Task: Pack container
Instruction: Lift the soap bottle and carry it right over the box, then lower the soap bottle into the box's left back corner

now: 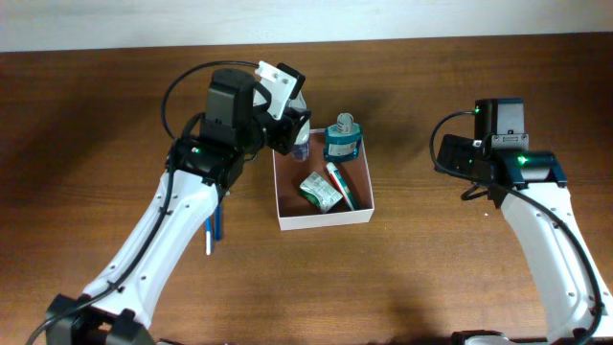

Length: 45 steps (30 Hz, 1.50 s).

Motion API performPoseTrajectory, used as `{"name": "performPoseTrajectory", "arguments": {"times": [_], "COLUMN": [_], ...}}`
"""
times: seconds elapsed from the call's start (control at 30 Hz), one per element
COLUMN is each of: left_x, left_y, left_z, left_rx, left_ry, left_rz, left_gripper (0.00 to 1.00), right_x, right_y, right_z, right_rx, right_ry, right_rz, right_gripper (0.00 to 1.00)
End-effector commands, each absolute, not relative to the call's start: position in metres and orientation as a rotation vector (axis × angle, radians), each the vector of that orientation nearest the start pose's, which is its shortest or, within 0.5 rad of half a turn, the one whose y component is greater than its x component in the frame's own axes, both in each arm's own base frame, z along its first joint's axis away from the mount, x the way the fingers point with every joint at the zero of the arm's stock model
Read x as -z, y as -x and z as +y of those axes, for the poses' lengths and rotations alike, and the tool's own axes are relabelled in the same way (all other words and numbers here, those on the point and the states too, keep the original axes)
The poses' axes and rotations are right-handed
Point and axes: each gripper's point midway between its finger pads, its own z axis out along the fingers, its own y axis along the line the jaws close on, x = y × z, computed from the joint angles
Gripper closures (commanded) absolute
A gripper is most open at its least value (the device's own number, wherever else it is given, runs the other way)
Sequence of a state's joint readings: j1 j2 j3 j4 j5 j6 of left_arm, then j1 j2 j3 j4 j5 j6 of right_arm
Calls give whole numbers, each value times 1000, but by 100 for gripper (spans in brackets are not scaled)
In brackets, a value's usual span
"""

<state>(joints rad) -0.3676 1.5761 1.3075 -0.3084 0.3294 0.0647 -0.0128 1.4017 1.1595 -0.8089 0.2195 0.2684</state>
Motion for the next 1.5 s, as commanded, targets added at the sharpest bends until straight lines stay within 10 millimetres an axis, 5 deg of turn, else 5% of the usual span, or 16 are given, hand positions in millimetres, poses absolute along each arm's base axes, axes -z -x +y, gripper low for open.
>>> {"name": "performPoseTrajectory", "arguments": {"times": [0.0, 0.67, 0.87, 1.23, 1.47], "left_x": [-248, -212, -216, -255, -254], "left_y": [-425, -427, -426, -421, -419], "left_z": [-225, -210, -213, -211, -210], "left_rx": [532, 450, 472, 473, 476], "left_ry": [-675, -605, -609, -599, -597], "left_rz": [2024, 2179, 2165, 2064, 2072], "left_gripper": [63, 69, 69, 68, 68], "right_x": [-169, -169, -169, -169, -169], "right_y": [-349, -349, -349, -349, -349], "right_z": [-44, -44, -44, -44, -44], "right_rx": [195, 195, 195, 195, 195], "right_ry": [-447, -447, -447, -447, -447], "right_rz": [2540, 2540, 2540, 2540, 2540], "right_gripper": [1, 1, 1, 1, 1]}}
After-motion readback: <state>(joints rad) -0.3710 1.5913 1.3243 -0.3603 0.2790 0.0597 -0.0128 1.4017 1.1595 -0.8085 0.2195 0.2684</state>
